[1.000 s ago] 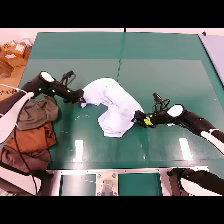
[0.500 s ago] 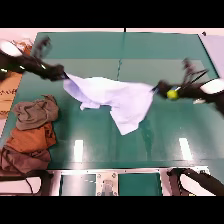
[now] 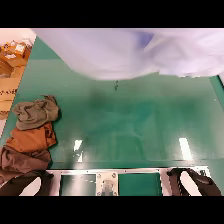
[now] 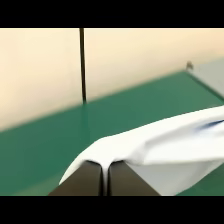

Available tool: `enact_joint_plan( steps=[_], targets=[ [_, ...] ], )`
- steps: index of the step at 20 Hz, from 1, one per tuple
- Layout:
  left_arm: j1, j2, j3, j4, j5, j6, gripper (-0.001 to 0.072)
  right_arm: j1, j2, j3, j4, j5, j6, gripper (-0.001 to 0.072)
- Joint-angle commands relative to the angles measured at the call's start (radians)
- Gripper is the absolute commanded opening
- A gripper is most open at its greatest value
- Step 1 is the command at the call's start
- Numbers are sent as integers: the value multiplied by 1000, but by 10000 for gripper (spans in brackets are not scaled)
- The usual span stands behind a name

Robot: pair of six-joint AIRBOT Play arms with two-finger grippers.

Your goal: Fold the shirts.

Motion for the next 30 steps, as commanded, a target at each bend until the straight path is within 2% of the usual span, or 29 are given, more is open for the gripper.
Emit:
enact_joint_plan(
  steps=[1, 6, 9, 11, 13, 16, 18, 21, 22, 23, 24, 27, 29, 30],
  targets=[
    [1, 93, 73, 21, 30, 1, 24, -55, 80, 105, -45, -2, -2, 12],
    [1, 61, -34, 121, 39, -28, 24, -55, 85, 62, -36, 60, -1, 13],
    [1, -67, -86, 119, 36, -31, 25, -53, 84, -113, 10, 98, -2, 14],
    [0, -193, -118, 73, 16, -12, 26, -52, 61, -306, 64, 86, -2, 14],
    [-8, -340, -159, -22, -8, 46, 26, -20, 5, -528, 104, 14, -40, 14],
    [-79, -577, -209, -68, 48, 144, 26, 83, -171, -793, 127, -245, -101, 14],
    [-141, -728, -210, -69, 135, 153, 25, 122, -352, -831, 129, -371, -107, 14],
    [-204, -879, -209, -79, 250, 129, 27, 111, -554, -743, 128, -396, -107, 15],
    [-205, -901, -209, -81, 253, 102, 99, 97, -586, -706, 124, -377, -107, 43],
    [-197, -903, -209, -67, 238, 78, 447, 72, -597, -666, 105, -331, -106, 202],
    [-179, -896, -201, -47, 202, 57, 669, 38, -595, -622, 66, -258, -106, 318],
    [-86, -890, -106, -31, -81, 41, 671, -97, -560, -531, -69, 16, -96, 330],
    [-22, -881, -76, -32, -222, 22, 641, -173, -510, -565, -92, 123, -95, 170],
    [5, -881, -70, -32, -267, 13, 552, -197, -473, -616, -99, 136, -94, 146]
  ],
)
